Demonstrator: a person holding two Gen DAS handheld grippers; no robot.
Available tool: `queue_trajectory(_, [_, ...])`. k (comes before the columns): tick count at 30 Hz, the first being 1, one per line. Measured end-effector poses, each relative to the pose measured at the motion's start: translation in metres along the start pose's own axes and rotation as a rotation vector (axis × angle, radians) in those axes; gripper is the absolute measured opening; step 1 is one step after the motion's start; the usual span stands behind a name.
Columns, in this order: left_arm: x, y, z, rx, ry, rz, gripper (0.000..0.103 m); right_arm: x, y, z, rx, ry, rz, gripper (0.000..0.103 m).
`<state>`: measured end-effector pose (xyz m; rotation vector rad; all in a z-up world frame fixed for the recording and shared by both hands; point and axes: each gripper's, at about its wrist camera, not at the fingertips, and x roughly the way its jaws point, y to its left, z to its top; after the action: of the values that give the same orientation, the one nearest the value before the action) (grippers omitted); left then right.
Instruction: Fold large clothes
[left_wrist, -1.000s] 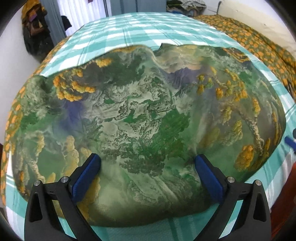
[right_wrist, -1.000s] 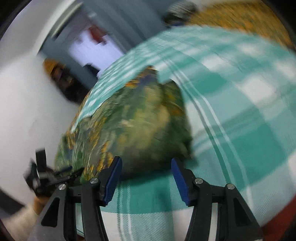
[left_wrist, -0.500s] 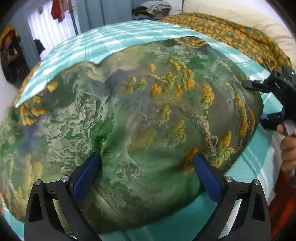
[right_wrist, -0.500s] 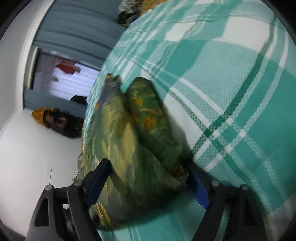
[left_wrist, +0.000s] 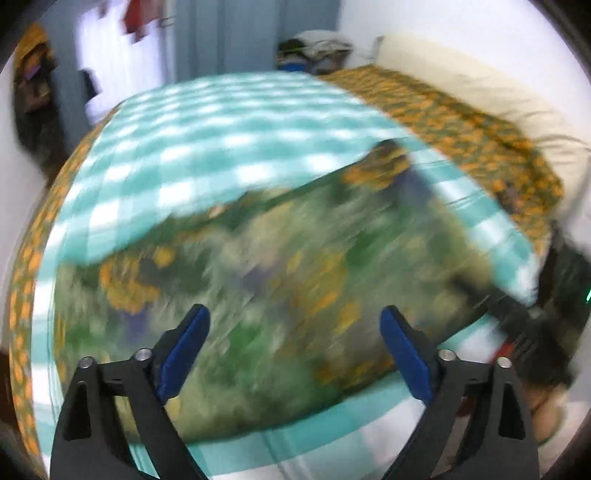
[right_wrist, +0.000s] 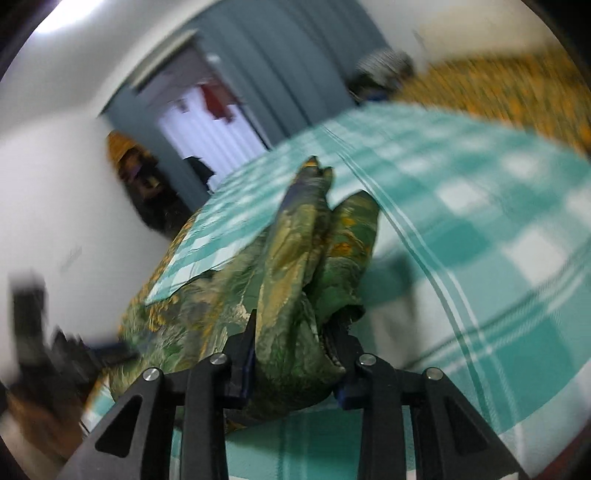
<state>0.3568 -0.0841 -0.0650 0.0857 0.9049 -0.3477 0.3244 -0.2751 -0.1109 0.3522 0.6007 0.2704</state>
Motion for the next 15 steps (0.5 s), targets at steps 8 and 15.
queue_trajectory(8, [0.046,-0.061,0.064,0.148,0.198,-0.034,0.1,-0.018,0.098,-0.019,-0.366,-0.039,0.031,0.032])
queue_trajectory(15, [0.071,-0.041,0.056,0.157,0.247,0.111,0.035,-0.028,0.139,-0.047,-0.557,-0.035,0.091,0.031])
